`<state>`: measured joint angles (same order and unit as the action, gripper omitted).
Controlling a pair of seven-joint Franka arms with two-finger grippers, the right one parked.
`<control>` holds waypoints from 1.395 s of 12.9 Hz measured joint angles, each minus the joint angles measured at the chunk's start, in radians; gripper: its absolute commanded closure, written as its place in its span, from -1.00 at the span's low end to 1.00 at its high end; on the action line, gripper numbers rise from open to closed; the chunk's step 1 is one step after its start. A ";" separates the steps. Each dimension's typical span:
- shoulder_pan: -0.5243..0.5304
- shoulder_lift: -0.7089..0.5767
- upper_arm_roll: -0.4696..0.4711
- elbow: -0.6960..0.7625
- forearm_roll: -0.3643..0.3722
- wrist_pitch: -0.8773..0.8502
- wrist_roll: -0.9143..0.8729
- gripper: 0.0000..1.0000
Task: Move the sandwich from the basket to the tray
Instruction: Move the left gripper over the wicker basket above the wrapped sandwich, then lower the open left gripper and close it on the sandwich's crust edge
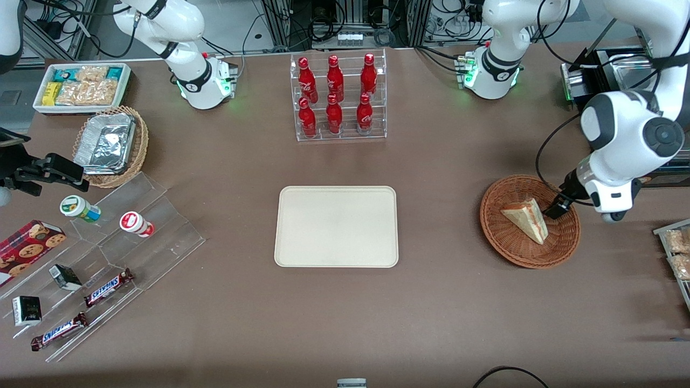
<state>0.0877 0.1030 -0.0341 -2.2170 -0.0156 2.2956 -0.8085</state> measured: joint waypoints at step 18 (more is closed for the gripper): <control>-0.046 0.129 0.000 -0.067 0.000 0.197 -0.109 -1.00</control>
<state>0.0420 0.2324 -0.0345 -2.2840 -0.0155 2.4922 -0.9179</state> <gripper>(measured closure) 0.000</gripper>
